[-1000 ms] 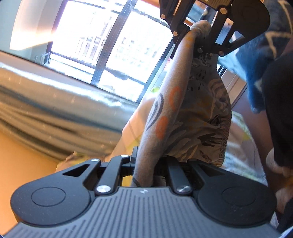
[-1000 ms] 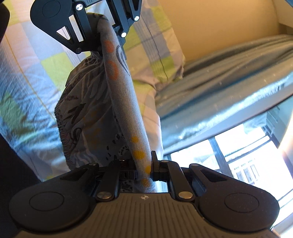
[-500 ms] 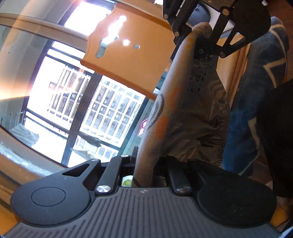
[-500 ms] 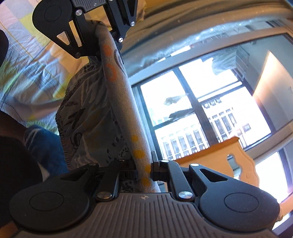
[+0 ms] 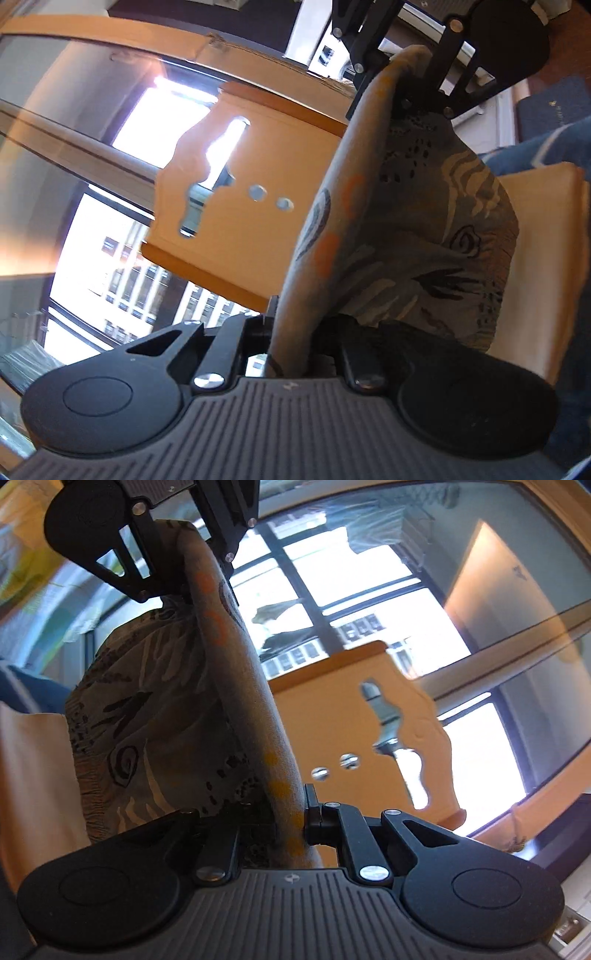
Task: Fold clothes
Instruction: 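Carry the held pants with both grippers toward the blanket-covered chair, then lower the pants onto the folded clothes stack with both grippers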
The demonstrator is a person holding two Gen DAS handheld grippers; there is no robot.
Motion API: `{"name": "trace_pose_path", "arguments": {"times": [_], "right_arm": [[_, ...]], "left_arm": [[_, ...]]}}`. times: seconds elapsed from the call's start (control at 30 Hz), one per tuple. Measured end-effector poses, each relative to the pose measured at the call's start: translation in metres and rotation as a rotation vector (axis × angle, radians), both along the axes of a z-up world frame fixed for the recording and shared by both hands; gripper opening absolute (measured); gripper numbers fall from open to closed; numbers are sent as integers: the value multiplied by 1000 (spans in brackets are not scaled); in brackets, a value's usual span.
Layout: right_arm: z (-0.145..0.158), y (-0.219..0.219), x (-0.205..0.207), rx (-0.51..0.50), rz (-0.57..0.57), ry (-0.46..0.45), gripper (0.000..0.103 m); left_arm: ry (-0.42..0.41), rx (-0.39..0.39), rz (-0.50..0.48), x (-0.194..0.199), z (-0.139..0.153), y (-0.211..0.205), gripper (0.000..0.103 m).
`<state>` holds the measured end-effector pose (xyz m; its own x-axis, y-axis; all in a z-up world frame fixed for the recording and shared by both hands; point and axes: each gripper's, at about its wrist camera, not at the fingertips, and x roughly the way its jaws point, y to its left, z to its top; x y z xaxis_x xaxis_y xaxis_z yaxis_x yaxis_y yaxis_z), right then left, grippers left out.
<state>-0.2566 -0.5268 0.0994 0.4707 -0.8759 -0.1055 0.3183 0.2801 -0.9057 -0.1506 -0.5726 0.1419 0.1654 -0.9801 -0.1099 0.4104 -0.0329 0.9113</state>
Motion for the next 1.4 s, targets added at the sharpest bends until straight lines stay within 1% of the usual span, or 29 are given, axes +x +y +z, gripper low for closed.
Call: {"name": "trace_pose_path", "arguments": {"times": [0.03, 0.07, 0.1, 0.13, 0.23, 0.33, 0.4, 0.43, 0.47, 0.5, 0.53, 0.63, 0.73, 0.77, 0.8, 0.83, 0.87, 0.93, 0.97, 1.0, 1.07, 1.13, 1.27, 1.33, 1.4], "right_arm": [[4, -8, -1, -33, -16, -20, 10], [1, -11, -3, -31, -26, -34, 10], [-3, -14, -5, -23, -35, -47, 11], [-15, -17, -7, 11, -40, -44, 11], [-80, -17, -15, 132, -42, 42, 10], [-148, -12, -20, 252, -44, 155, 10], [-171, -6, -24, 266, -41, 184, 10], [-176, -2, -22, 262, -39, 188, 15], [-177, 0, -24, 250, -41, 188, 20], [-177, 1, -26, 236, -43, 187, 28], [-176, 3, -31, 237, -46, 182, 30], [-173, 10, -46, 242, -51, 171, 30], [-177, 19, -64, 225, -61, 183, 30], [-176, 17, -62, 224, -63, 183, 30], [-173, 14, -58, 224, -64, 183, 29], [-173, 12, -55, 227, -66, 183, 24], [-173, 10, -52, 235, -67, 186, 20], [-171, 5, -48, 256, -68, 188, 13], [-169, 3, -47, 263, -70, 180, 11], [-166, 1, -47, 271, -72, 170, 8], [-159, -2, -46, 279, -75, 148, 7], [-144, -8, -43, 262, -77, 122, 7], [-102, -34, -29, 198, -81, 71, 7], [-81, -53, -19, 161, -88, 51, 7], [-63, -74, -10, 126, -99, 38, 7]], "left_arm": [[5, -26, -2, -2, 3, -8, 8], [17, -31, -6, -3, 1, -15, 8], [33, 3, -13, -5, -8, -21, 8], [47, 41, -20, -7, -19, -26, 8], [63, 217, -45, -10, -87, -31, 8], [58, 365, -50, -15, -151, -21, 9], [55, 387, -50, -16, -166, -19, 10], [56, 397, -49, -16, -173, -18, 11], [65, 395, -45, -14, -173, -19, 13], [75, 392, -40, -12, -172, -20, 14], [87, 388, -34, -8, -171, -19, 15], [112, 364, -14, 0, -168, -8, 19], [95, 332, -14, 1, -175, 0, 20], [88, 323, -15, 1, -178, 3, 20], [80, 320, -16, -8, -181, 7, 20], [71, 320, -17, -10, -183, 5, 17], [62, 325, -17, -11, -184, 3, 10], [43, 339, -19, -12, -184, 0, 8], [36, 338, -21, -11, -183, -3, 7], [28, 333, -23, -9, -179, 0, 7], [13, 321, -28, -4, -172, 3, 6], [-11, 292, -33, 1, -161, -6, 6], [-20, 207, -7, 14, -125, -46, 6], [-2, 158, 22, 24, -105, -70, 6], [22, 125, 42, 33, -89, -90, 6]]}}
